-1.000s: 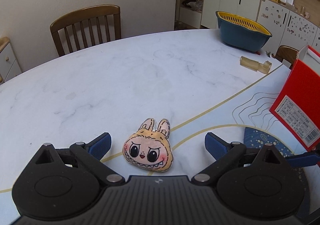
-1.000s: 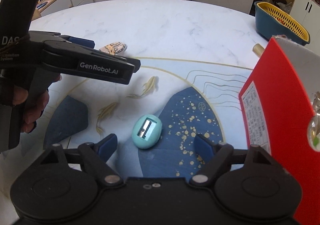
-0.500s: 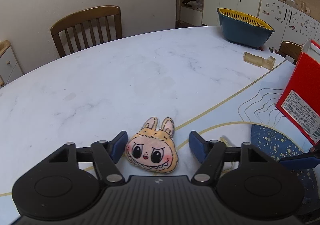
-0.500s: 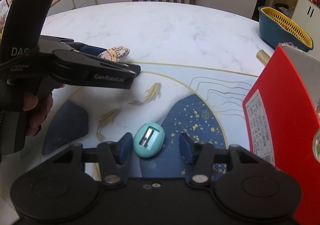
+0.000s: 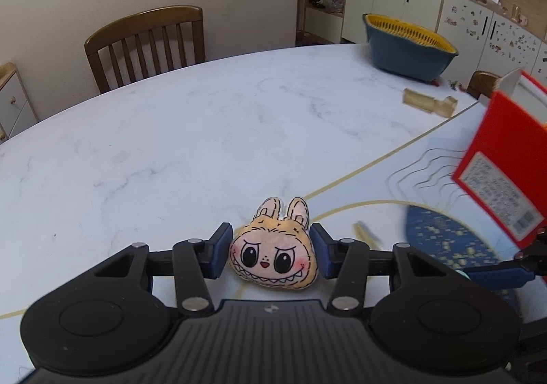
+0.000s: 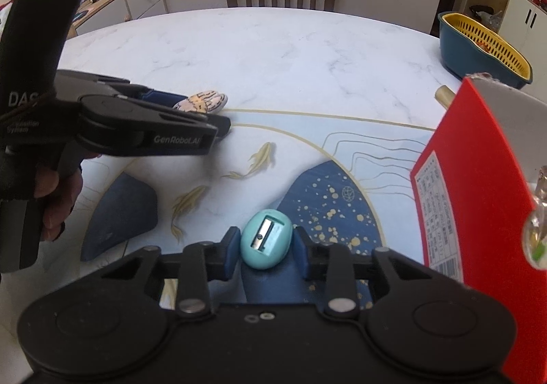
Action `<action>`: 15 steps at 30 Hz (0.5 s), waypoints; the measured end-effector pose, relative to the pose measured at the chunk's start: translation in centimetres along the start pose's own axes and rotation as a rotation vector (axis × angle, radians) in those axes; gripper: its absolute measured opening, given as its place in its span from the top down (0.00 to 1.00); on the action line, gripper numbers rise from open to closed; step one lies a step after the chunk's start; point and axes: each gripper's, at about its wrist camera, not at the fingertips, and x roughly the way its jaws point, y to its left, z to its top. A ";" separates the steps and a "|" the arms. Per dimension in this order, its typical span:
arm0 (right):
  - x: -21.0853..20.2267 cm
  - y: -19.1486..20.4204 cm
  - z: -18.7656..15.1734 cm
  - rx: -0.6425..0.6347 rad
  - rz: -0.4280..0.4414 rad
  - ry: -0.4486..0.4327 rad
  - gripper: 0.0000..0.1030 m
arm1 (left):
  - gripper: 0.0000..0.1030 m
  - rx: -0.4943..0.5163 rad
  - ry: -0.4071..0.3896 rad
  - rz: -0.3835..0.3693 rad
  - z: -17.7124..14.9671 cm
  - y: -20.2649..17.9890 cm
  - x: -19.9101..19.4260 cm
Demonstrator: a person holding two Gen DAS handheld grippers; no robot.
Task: Organize objects
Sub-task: 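Grasp plush bunny doll with left tool while right tool grasps teal sharpener, then carry plush doll in left tool into shoebox while right tool carries sharpener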
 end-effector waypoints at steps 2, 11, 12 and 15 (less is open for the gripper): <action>-0.7 -0.2 -0.1 0.005 0.002 -0.008 0.70 | 0.52 0.009 -0.005 -0.004 0.2 -0.6 -0.8; -5.3 -1.5 -0.3 0.055 0.029 -0.051 0.70 | 0.52 0.014 -0.033 -0.044 0.8 -3.5 -5.7; -6.0 -1.7 -0.4 0.055 0.032 -0.060 0.70 | 0.52 0.013 -0.034 -0.049 0.8 -3.8 -6.2; -7.9 -2.1 -0.6 0.056 0.035 -0.086 0.70 | 0.52 0.016 -0.045 -0.057 0.9 -4.8 -7.8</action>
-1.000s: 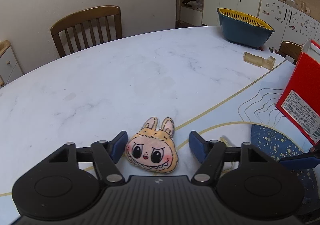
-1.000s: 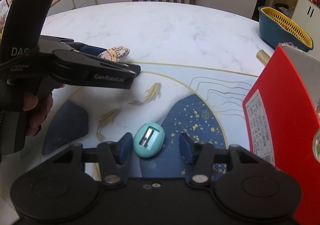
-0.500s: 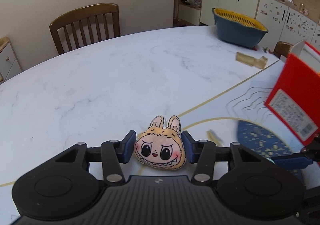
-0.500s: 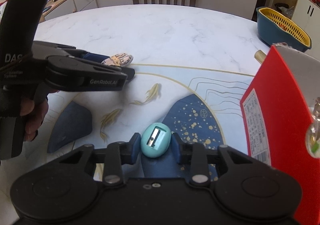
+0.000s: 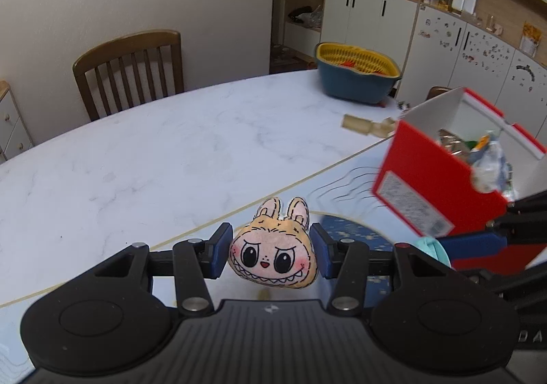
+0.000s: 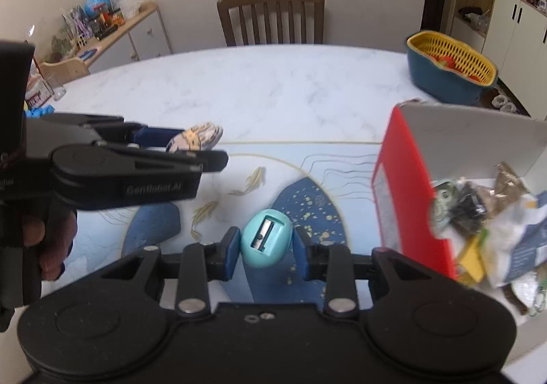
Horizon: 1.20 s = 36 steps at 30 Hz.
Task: Organize objects
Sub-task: 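Carry plush doll in left tool into shoebox while right tool carries sharpener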
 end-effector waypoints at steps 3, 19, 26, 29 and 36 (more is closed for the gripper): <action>-1.8 -0.5 -0.1 -0.002 0.002 -0.022 0.70 | 0.52 -0.006 -0.006 -0.020 0.2 -1.1 -1.4; -8.5 -6.9 -1.6 0.000 -0.013 -0.103 0.70 | 0.52 0.041 -0.011 -0.046 1.7 -9.7 -4.3; -10.3 -12.5 -2.7 0.032 -0.031 -0.114 0.70 | 0.52 0.059 -0.012 -0.039 3.3 -14.4 -3.0; -10.7 -15.1 -3.0 0.047 -0.037 -0.117 0.69 | 0.52 0.063 -0.006 -0.033 4.1 -16.2 -2.0; -10.7 -20.9 -3.6 0.066 -0.064 -0.110 0.69 | 0.52 0.072 0.022 -0.011 6.0 -19.8 1.1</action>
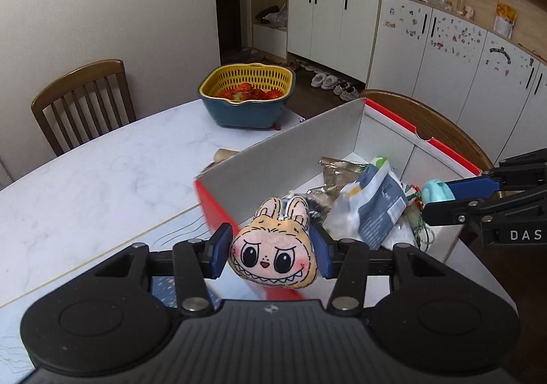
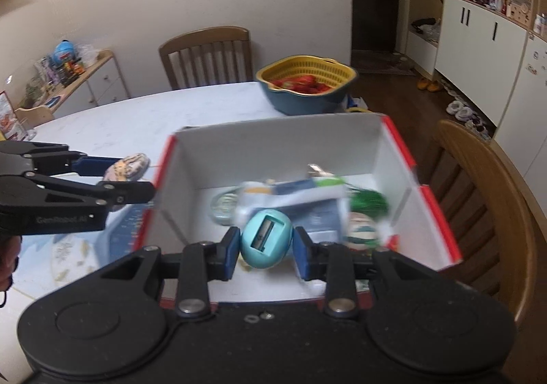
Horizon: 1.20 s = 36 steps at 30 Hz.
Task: Organize objects
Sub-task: 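Carry plush doll in left tool into shoebox while right tool carries sharpener, then open left tool releasing plush doll while right tool releases sharpener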
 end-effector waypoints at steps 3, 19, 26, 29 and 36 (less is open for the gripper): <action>0.4 -2.1 0.0 0.000 -0.010 0.009 0.69 | 0.52 -0.001 0.010 0.005 1.2 -1.0 1.6; 5.1 -7.1 -0.9 -0.037 0.003 0.130 0.69 | 0.52 0.102 0.142 0.023 6.0 -4.4 12.0; 6.4 -6.8 -1.2 -0.073 0.039 0.166 0.69 | 0.52 0.090 0.210 0.013 6.1 -4.5 14.8; 6.6 -6.7 -1.3 -0.081 0.050 0.172 0.69 | 0.52 0.076 0.224 0.007 6.1 -4.4 15.3; 7.1 -6.7 -1.2 -0.086 0.063 0.176 0.67 | 0.52 0.070 0.277 -0.016 6.2 -4.5 16.4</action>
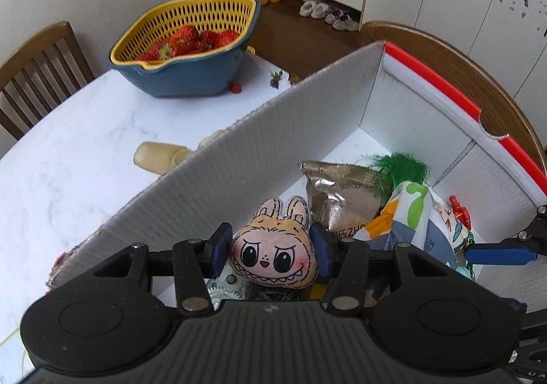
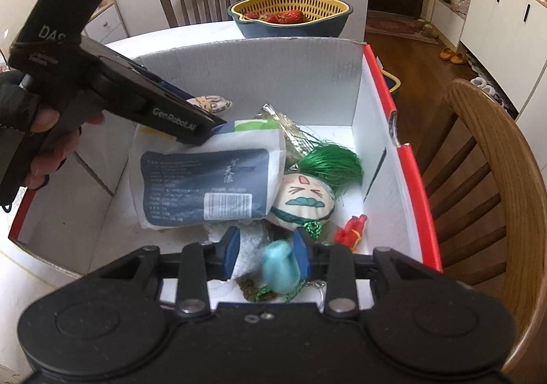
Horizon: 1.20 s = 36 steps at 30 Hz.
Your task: Organize objects
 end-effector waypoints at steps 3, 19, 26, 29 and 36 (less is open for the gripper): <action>0.0 -0.1 0.1 0.004 0.010 -0.001 0.66 | 0.50 -0.009 0.014 -0.004 0.0 0.2 0.1; -2.3 -0.3 -0.5 0.047 0.042 -0.068 0.40 | 0.29 -0.054 -0.049 0.039 -2.6 -0.1 -4.2; -4.0 0.5 -0.8 0.076 0.038 -0.105 0.37 | 0.25 -0.054 -0.102 0.022 -4.7 -0.4 -7.2; -4.6 1.1 -1.0 0.085 0.028 -0.118 0.35 | 0.24 -0.058 -0.122 0.007 -5.6 -0.3 -8.5; -5.8 3.0 -1.3 0.100 0.006 -0.144 0.33 | 0.24 -0.058 -0.173 -0.011 -7.5 0.5 -11.3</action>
